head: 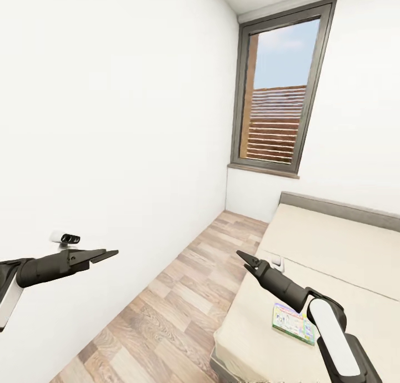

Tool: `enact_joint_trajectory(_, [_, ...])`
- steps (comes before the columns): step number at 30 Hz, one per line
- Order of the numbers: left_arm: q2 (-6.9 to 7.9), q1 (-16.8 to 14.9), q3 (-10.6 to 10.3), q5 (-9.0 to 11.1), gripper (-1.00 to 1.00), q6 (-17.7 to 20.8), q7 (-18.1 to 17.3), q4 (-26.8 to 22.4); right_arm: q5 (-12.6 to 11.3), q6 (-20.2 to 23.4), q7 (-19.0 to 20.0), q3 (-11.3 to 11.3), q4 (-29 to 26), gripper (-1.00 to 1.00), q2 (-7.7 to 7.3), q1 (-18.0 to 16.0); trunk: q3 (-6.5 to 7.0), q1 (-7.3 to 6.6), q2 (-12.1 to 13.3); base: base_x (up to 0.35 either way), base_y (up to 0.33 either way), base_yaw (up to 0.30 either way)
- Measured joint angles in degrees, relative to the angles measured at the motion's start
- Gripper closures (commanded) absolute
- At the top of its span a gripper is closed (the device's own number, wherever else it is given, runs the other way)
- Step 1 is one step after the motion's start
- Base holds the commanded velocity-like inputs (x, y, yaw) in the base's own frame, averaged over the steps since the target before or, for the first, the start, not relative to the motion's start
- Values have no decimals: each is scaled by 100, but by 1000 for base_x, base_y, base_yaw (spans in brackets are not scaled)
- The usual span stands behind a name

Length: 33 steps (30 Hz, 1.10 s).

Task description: Put all the toys in the child's room - the three board games (two on the bed and one on the table), the two jigsaw puzzles on the table, and the tennis ball on the table - inside the toy box on the table in the child's room.

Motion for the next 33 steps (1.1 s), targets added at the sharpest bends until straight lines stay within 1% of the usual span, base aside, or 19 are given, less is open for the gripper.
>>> enact_joint_trajectory(21, [0, 0, 8, 5, -100, 0, 0, -2, -2, -4, 0, -4, 6, -100, 3, -2, 46, 0, 0, 0, 0, -276])
enact_joint_trajectory(26, [1, 2, 9, 5, -100, 1, 1, -2, -7, -8, 0, -11, -4, -100, 2, -1, 51, 0, 0, 0, 0, -95])
enact_joint_trajectory(33, [1, 2, 13, 8, -100, 4, 1, -4, -8, -9, -6, -12, -1, -100, 45, -1, 51, 0, 0, 0, 0, -28])
